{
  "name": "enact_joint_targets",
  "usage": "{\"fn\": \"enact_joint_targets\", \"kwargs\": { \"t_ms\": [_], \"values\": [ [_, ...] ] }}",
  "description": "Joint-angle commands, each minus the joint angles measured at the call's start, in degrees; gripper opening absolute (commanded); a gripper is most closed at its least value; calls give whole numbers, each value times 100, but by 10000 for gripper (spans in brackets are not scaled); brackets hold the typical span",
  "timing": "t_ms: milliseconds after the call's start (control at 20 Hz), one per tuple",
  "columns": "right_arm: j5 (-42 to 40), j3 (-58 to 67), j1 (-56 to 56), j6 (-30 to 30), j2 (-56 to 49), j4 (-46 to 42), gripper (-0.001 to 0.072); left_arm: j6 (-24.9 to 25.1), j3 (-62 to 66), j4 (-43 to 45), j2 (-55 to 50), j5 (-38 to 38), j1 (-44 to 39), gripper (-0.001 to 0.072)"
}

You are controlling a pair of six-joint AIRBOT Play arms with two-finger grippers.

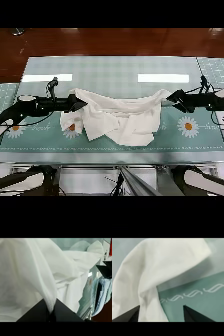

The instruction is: Fold the shirts.

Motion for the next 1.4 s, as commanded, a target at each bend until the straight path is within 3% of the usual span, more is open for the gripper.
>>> {"fn": "enact_joint_targets", "kwargs": {
  "t_ms": [0, 350, 400, 450, 500, 600, 650, 800, 1000, 1100, 1200, 1350],
  "values": [
    [175, 754, 2, 61, -957, 334, 620, 7, 7, 0, -7, -61, -4, 28],
    [142, 1381, 85, 157, -1768, 420, 584, 7, 7, 2, -17, -59, -2, 28],
    [107, 1451, 155, 151, -1832, 417, 407, 4, 7, 0, -17, -59, -2, 28],
    [101, 1530, 243, 116, -1875, 420, 180, 4, 7, 0, -15, -68, -4, 28],
    [232, 1646, 339, -20, -1884, 415, 23, 11, 17, -2, -11, -118, -2, 28],
    [817, 2210, 389, -94, -1875, 396, 23, 461, 280, 0, 35, -527, 125, 27],
    [1123, 2643, 387, -92, -1827, 387, 22, 420, 575, -9, 92, -758, 254, 27],
    [1635, 4489, 378, -20, -1419, 227, 22, -251, 2142, -79, 476, -922, 625, 26],
    [1784, 6918, 378, 262, -669, -125, 22, -367, 5025, -319, 988, -883, 833, 26],
    [1755, 7235, 376, 321, 48, -317, 22, -544, 6137, -149, 1233, -857, 925, 26],
    [1847, 7232, 378, 284, 857, -605, 22, -1200, 6907, 723, 1591, -699, 1073, 26],
    [2164, 7235, 378, 149, 1974, -1032, 22, -2522, 7545, 3320, 2378, -664, 1147, 26]
  ]
}}
